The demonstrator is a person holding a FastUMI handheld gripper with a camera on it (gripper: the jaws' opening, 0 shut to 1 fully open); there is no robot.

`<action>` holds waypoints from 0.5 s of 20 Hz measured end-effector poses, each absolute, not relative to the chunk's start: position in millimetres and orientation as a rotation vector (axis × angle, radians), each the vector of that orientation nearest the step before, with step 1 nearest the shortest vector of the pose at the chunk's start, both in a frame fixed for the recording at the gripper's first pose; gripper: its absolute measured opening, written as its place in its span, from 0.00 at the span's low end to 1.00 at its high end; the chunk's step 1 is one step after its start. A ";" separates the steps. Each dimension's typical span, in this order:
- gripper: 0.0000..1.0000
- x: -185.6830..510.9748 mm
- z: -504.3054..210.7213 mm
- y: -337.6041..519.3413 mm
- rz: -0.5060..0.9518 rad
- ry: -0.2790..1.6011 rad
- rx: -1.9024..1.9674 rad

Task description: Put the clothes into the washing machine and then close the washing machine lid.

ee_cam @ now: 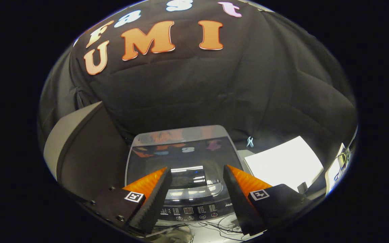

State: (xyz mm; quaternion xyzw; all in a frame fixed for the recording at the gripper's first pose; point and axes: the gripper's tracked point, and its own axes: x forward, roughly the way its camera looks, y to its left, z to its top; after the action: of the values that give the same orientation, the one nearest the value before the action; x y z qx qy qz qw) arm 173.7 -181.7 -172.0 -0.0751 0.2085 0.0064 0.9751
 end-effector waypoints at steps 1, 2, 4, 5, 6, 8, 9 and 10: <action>0.98 171.3 -160.0 -181.8 0.008 0.402 -0.142; 0.98 171.6 -147.9 -181.6 0.004 0.385 -0.133; 0.98 166.6 -122.5 -180.3 0.005 0.346 -0.122; 0.98 164.0 -108.9 -178.7 0.012 0.327 -0.122; 0.98 161.5 -94.1 -178.0 0.018 0.305 -0.124; 0.98 155.6 -61.5 -178.8 0.025 0.255 -0.128; 0.98 152.3 -42.9 -179.1 0.028 0.226 -0.126; 0.98 149.0 -24.1 -179.8 0.030 0.195 -0.122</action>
State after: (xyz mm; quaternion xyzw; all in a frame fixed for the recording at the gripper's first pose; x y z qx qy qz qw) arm 149.0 -179.8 -24.1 -0.0611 0.0970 0.0149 0.9933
